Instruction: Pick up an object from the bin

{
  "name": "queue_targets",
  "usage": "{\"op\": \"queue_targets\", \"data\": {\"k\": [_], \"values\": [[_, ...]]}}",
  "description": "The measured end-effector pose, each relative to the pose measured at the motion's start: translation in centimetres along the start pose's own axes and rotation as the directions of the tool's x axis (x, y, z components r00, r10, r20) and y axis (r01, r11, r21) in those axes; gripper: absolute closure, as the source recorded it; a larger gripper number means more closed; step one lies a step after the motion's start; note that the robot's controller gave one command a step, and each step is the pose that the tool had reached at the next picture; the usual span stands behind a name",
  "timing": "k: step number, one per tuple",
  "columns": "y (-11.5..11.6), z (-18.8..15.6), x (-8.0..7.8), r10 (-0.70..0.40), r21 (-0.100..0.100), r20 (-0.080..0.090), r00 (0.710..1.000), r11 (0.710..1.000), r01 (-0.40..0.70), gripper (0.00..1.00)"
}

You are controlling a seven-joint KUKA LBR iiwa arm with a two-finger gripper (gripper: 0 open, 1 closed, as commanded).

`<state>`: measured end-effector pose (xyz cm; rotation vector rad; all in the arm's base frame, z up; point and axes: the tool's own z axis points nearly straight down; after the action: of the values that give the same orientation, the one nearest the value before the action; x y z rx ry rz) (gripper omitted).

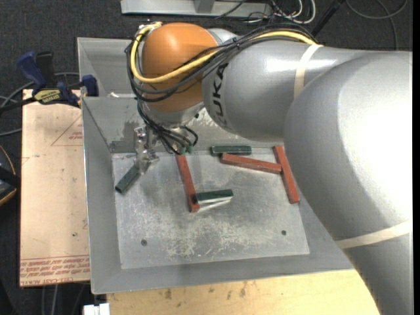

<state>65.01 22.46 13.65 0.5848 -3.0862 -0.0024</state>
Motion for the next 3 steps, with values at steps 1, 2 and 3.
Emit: {"op": "queue_targets", "data": {"k": [1,2,3], "values": [[0.3,-7.6,-0.3,-0.050,0.001,0.002,0.999,0.999,0.050,1.00],[4.3,-11.2,4.0,0.204,-0.001,0.003,0.979,0.979,-0.204,0.00],[4.2,-11.1,4.0,0.206,0.000,0.003,0.978,0.978,-0.206,1.00]]}}
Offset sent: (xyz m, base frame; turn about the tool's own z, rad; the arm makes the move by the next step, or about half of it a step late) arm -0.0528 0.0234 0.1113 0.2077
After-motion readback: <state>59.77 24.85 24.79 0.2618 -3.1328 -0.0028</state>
